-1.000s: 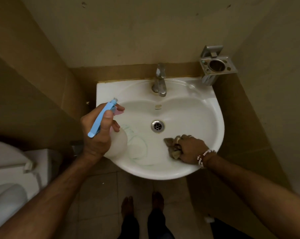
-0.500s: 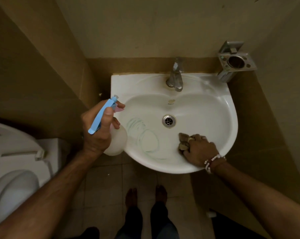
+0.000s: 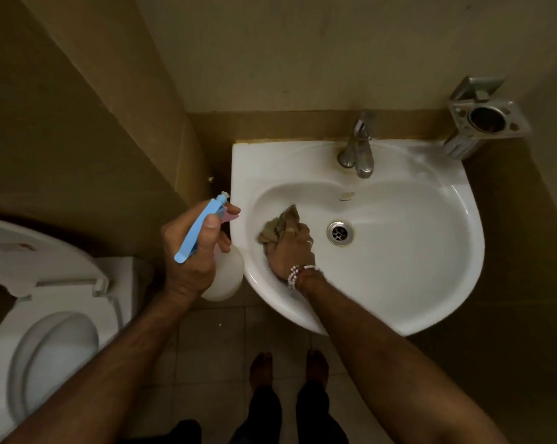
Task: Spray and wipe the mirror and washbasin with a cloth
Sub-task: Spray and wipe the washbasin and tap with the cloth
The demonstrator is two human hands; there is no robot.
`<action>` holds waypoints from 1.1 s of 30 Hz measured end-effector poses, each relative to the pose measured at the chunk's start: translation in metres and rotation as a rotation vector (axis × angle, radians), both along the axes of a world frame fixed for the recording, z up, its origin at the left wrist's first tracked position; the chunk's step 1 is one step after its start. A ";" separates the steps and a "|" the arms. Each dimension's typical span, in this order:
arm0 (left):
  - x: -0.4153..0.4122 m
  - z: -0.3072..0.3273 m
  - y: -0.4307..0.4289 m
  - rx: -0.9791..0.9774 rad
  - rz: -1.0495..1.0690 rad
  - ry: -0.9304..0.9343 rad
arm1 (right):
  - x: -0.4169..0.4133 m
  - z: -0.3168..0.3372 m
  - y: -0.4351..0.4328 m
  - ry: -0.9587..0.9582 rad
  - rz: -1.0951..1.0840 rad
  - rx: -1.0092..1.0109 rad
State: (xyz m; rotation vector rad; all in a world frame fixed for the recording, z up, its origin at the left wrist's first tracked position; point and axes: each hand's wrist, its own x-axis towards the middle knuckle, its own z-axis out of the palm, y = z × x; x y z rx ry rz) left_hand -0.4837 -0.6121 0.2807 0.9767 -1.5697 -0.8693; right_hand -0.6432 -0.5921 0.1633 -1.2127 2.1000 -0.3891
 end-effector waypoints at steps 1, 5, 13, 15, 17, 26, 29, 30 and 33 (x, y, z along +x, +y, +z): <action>0.000 0.000 0.000 -0.006 0.000 -0.005 | -0.004 -0.001 0.001 0.023 0.043 -0.012; 0.000 0.000 0.000 -0.025 -0.003 -0.013 | -0.036 0.007 0.041 0.044 0.312 0.011; 0.002 -0.001 -0.003 -0.017 0.009 -0.015 | -0.121 -0.001 0.087 0.347 0.342 0.162; 0.003 -0.002 -0.002 -0.004 0.011 -0.011 | -0.114 -0.013 0.064 0.351 0.258 0.172; 0.005 -0.004 -0.002 0.008 0.019 -0.018 | -0.098 -0.020 0.034 0.262 0.171 0.151; 0.010 -0.006 0.001 0.018 0.025 -0.003 | -0.019 -0.005 0.004 -0.127 0.238 -0.170; 0.011 -0.007 0.003 0.010 0.016 0.009 | -0.041 0.005 0.042 -0.247 0.477 -0.253; 0.010 -0.007 0.003 0.007 0.016 0.005 | -0.053 0.008 0.054 -0.271 0.535 -0.238; 0.012 -0.009 0.002 0.011 0.026 -0.005 | -0.093 0.009 0.075 -0.233 0.631 -0.129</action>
